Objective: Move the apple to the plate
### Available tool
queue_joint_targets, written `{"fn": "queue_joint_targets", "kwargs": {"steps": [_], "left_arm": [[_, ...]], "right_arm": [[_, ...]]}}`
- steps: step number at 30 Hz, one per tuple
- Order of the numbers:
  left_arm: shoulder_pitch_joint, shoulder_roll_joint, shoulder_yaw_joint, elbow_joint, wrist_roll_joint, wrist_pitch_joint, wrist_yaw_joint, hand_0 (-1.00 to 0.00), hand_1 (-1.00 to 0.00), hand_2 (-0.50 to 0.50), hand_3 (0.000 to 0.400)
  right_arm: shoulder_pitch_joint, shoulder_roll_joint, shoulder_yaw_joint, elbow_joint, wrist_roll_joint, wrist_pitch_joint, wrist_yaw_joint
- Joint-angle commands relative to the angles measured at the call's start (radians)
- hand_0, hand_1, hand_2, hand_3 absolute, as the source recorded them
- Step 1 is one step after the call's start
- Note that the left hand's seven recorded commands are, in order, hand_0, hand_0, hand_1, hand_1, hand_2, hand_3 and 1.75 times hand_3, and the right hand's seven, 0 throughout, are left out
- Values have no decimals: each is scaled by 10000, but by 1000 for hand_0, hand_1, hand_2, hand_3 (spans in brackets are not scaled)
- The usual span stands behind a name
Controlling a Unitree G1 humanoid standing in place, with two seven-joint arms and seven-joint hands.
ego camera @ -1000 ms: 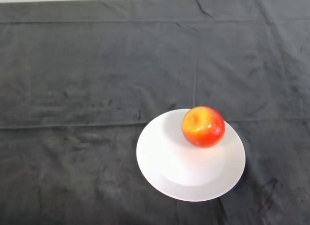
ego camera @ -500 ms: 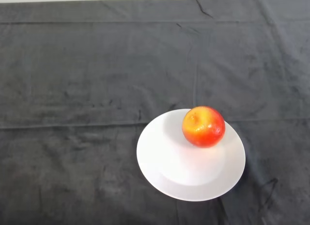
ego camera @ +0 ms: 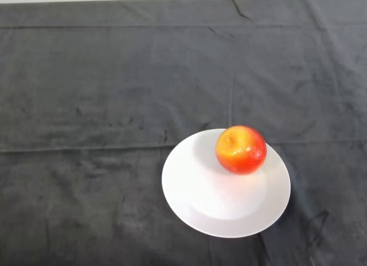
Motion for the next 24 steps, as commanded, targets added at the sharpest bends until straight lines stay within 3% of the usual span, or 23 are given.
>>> {"fn": "queue_joint_targets", "kwargs": {"steps": [1, 6, 14, 24], "left_arm": [[124, 487, 228, -507, -97, 200, -124, 0, 0, 0, 0], [65, 671, 448, -624, -107, -107, -28, 0, 0, 0, 0], [40, 501, 618, -786, 72, -920, 351, 0, 0, 0, 0], [37, 392, 652, -805, 368, -1413, 500, 0, 0, 0, 0]], "right_arm": [[372, -194, -57, 101, 73, -69, 21], [373, -193, -57, 99, 74, -68, 20], [372, -195, -57, 101, 75, -67, 19], [371, -197, -58, 105, 76, -66, 20]]}}
